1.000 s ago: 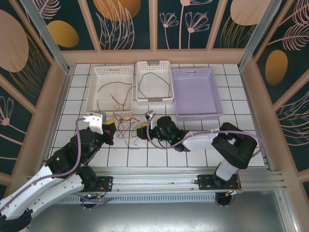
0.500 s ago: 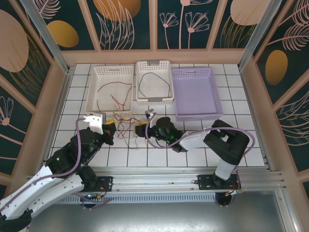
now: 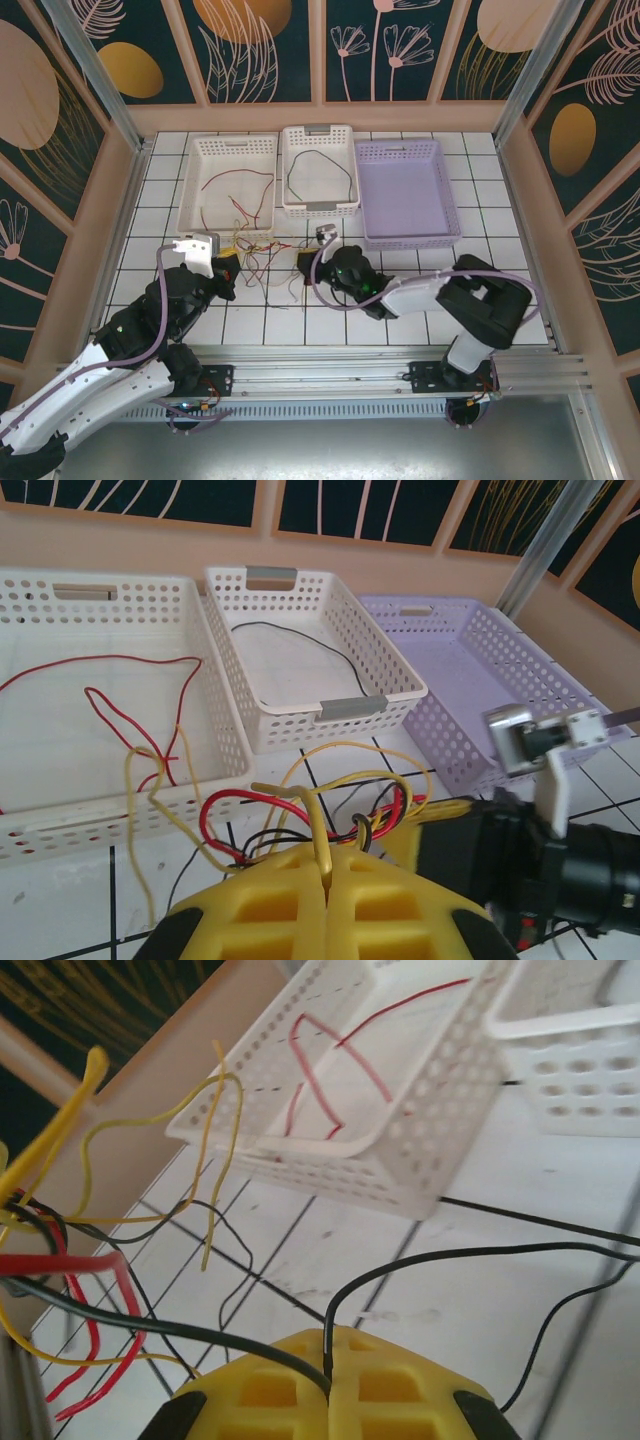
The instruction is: Untangle the cables
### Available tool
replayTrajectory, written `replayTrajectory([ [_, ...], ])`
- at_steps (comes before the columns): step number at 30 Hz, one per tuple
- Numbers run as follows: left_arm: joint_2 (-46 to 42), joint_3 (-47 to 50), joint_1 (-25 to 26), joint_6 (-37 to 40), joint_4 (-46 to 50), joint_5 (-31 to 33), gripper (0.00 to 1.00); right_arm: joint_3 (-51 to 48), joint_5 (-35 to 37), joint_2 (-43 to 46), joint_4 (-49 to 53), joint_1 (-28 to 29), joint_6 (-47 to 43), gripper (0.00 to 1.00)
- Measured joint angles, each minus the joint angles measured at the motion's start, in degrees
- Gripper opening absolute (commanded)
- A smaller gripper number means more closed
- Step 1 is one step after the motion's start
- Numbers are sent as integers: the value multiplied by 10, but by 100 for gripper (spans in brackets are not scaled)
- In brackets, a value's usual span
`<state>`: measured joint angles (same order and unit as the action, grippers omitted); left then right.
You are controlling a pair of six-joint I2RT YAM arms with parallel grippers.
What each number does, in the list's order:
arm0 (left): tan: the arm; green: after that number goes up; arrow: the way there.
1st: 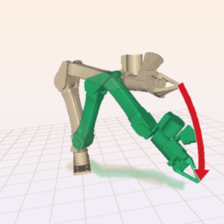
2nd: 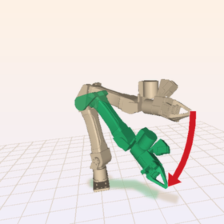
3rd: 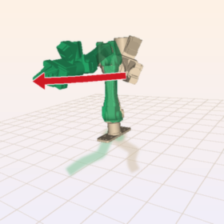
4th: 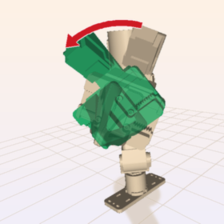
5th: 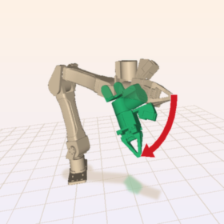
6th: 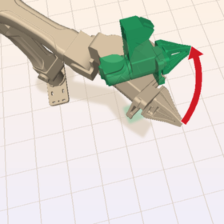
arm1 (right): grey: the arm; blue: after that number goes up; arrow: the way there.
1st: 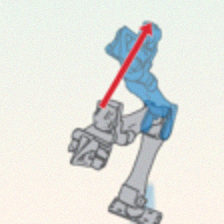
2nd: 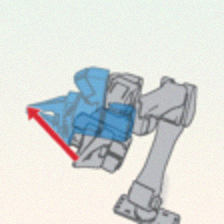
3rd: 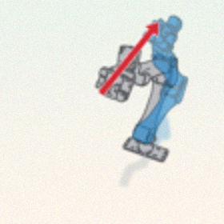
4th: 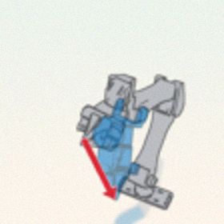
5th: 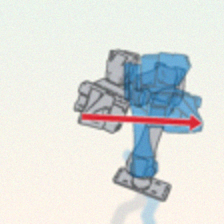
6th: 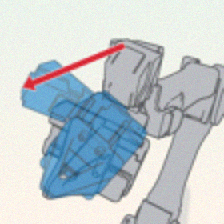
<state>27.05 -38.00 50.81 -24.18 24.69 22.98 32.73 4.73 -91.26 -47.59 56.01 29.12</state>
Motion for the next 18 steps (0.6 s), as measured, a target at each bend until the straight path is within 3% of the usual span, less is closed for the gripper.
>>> replayTrajectory([
  [9,0,1,0,0,0,-2,0,-100,43,256,102,-116,15,0],
  [18,1,1,0,0,0,-6,0,-94,43,484,275,-198,-3,0],
])
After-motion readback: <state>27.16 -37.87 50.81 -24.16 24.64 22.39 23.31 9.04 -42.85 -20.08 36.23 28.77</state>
